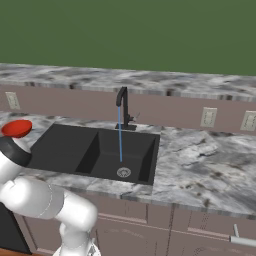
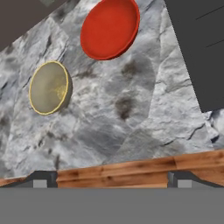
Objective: Rinse each bowl for a few seconds and place them down in the sink or on the counter.
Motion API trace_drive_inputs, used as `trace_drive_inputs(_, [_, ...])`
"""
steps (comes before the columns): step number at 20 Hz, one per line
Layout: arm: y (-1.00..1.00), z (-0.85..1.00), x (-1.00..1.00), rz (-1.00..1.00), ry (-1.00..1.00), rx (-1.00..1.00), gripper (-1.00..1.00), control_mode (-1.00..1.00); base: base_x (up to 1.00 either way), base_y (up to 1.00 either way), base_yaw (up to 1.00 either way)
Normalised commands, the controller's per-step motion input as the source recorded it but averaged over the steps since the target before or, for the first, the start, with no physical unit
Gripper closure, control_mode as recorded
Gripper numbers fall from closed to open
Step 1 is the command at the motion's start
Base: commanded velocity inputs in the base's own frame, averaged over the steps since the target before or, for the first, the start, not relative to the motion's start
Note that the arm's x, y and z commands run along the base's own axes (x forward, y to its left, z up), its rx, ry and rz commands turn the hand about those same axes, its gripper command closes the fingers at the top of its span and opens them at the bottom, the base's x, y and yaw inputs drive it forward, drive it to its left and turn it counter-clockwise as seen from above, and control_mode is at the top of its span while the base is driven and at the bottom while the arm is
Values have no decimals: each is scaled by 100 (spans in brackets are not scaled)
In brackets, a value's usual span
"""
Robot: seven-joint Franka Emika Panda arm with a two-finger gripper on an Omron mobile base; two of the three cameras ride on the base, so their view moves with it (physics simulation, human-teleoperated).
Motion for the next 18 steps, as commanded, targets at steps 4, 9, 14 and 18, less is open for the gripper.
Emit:
trace_drive_inputs(4, [8,-15,15,0,0,0,-100,-100,0,0,0])
trace_drive_inputs(9, [4,-8,13,0,0,0,-100,-100,0,0,0])
trace_drive_inputs(14, [16,-11,10,0,0,1,-100,-100,0,0,0])
trace_drive_inputs(18, [29,-14,13,0,1,2,-100,-100,0,0,0])
